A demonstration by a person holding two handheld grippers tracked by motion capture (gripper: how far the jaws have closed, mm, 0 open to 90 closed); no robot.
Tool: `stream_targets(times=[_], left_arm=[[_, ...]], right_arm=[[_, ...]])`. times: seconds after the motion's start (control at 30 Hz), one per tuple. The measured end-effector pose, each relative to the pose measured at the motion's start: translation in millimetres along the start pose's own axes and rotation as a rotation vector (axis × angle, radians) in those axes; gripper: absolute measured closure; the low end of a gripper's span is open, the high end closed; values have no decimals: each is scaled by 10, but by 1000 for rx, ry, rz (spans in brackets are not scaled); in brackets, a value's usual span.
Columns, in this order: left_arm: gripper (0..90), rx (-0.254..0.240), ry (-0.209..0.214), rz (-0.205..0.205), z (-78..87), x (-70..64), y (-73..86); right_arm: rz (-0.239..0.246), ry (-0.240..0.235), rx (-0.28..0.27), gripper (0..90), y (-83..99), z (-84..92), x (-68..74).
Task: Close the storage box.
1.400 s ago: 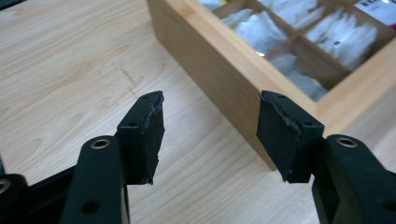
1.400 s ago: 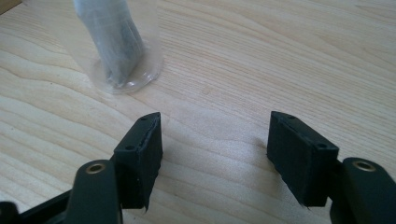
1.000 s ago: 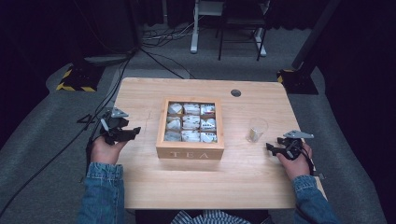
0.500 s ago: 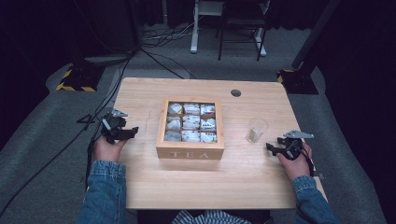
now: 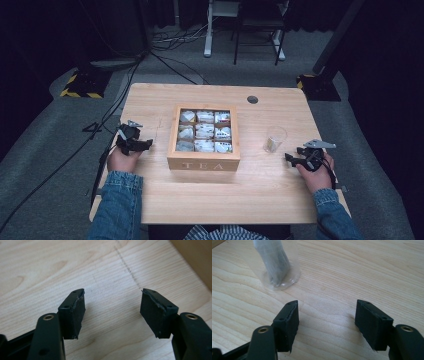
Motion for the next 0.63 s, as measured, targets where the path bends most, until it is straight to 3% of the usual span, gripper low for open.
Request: stream_targets(times=[0.17, 0.27, 0.63], left_arm=[[328, -51, 5, -1, -35, 19, 16], [219, -118, 20, -19, -97, 73, 32], [187, -110, 16, -25, -101, 74, 22]], right_arm=[[0, 0, 0, 361, 0, 0, 0], [0, 0, 0, 361, 0, 0, 0], [0, 0, 0, 361, 0, 0, 0]])
Point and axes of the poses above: each handheld gripper's, and its own axes: z roughly backward along the jaws, y roughly out of its underside, x roughly to its left, the point moved 4 cm from there along -z, roughly forward along the jaws, and after that the axes turned 15 degrees about x, right-handed, at the moved point
